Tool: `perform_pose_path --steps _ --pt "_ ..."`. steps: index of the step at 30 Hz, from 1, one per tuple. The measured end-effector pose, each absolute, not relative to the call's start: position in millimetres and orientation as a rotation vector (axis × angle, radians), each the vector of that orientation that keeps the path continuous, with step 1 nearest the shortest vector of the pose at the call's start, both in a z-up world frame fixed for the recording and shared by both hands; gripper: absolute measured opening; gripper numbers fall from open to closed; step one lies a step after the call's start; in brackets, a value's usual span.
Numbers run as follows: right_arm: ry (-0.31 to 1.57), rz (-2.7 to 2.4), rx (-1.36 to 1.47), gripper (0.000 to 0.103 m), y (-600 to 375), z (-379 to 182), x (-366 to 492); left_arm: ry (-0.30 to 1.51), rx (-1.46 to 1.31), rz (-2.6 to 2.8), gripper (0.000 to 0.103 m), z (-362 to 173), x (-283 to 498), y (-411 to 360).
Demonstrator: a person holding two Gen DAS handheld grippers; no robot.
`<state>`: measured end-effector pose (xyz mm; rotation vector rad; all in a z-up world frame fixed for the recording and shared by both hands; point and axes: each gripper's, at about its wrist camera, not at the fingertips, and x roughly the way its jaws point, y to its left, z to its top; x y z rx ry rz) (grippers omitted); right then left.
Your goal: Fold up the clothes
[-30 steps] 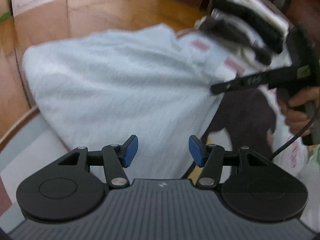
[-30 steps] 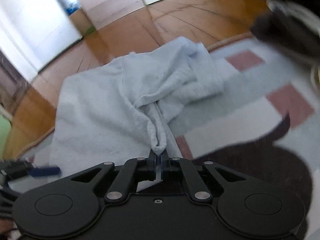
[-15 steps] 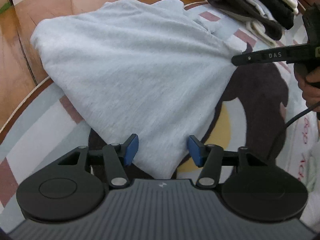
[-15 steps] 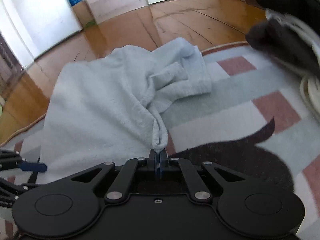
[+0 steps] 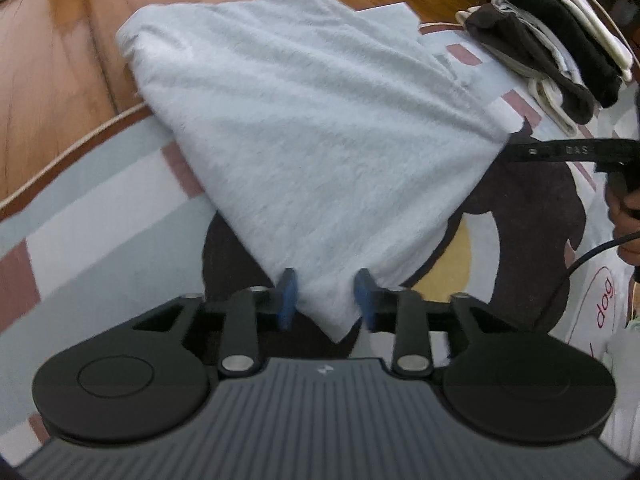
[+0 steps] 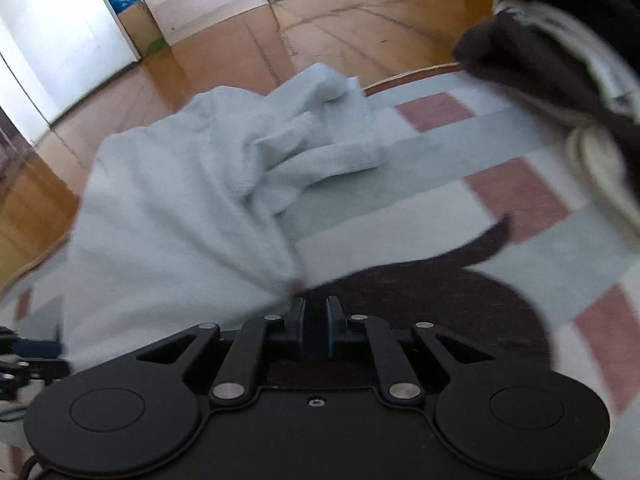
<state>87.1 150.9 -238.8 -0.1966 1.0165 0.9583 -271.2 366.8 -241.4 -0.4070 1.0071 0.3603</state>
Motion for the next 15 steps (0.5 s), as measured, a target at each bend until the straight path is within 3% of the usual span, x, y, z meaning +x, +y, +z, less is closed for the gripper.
perform_pose_path --steps 3,5,7,8,9,12,15 --pt "1.077 0.975 -0.041 0.027 135 -238 102 1.006 -0.436 0.386 0.077 -245 -274 370" --pt "1.149 1.001 0.085 0.062 131 -243 108 1.004 -0.455 0.403 0.077 -247 -275 372" --pt "1.198 1.008 0.162 0.064 132 -251 107 0.986 -0.475 0.417 0.076 -249 -277 374" --pt "1.209 1.008 0.219 0.064 132 -253 106 0.962 -0.468 0.420 0.057 -248 -277 375" --pt "1.220 1.008 0.277 0.064 132 -256 104 0.938 -0.457 0.423 0.015 -247 -278 374" --pt "1.259 0.987 0.345 0.063 143 -262 98 0.906 -0.442 0.439 0.007 -243 -278 375" --pt "1.174 1.013 0.138 0.064 168 -255 79 0.864 -0.466 0.445 0.007 -235 -282 377"
